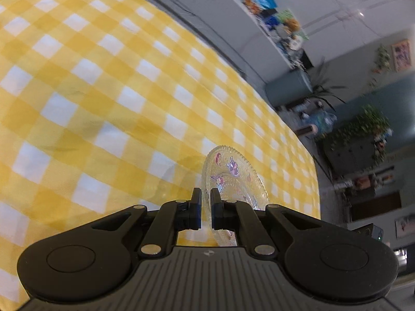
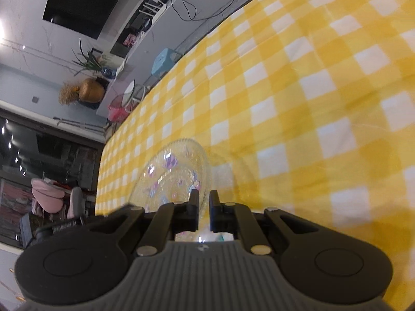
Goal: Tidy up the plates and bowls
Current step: 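Carry the glass plate with both grippers toward the white Fruity plate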
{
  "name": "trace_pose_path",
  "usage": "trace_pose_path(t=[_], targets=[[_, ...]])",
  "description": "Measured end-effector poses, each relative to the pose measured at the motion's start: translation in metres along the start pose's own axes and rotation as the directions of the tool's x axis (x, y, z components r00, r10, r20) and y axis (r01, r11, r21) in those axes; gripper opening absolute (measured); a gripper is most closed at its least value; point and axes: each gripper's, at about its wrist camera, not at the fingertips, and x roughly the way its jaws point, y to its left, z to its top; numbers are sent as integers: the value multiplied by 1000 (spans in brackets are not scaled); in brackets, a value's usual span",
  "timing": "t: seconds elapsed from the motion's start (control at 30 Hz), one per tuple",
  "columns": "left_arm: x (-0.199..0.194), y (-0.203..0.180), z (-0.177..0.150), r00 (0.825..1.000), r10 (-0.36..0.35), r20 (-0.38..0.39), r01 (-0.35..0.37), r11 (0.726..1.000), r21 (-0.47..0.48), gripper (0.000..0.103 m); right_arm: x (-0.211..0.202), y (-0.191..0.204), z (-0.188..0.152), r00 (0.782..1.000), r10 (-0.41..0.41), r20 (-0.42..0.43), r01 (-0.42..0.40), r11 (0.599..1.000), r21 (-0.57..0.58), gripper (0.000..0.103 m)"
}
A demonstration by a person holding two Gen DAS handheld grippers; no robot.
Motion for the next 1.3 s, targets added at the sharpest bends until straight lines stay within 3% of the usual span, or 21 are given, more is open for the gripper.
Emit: trace_pose_path(t=[0.23,0.37,0.5,0.6,0.8,0.97,1.3], targets=[[13,-13,-8,988,-111,-110,116,992,41,6,-55,-18,-29,1000,10,14,-11,999,50,5],[24,-16,-12,959,-211,-187,216,976,7,6,-92,-29,-52,999,17,48,-21,996,84,5],[31,-33,-18,936,-238,-261,266,961,76,6,-125,-38,-75,996,34,77,-42,993,108,6],[35,-47,-30,925,-227,-306,274,954,120,6,-145,-44,-93,994,23,103,-37,990,133,6],[38,-76,-55,920,-157,-360,243,948,207,6,-180,-55,-123,989,24,143,-49,984,174,6],[30,-87,-72,908,-153,-390,242,952,190,6,-204,-63,-144,989,44,144,-74,975,211,6],[6,-134,-116,944,-55,-325,152,947,284,6,-227,-70,-161,992,43,118,-67,978,200,6]])
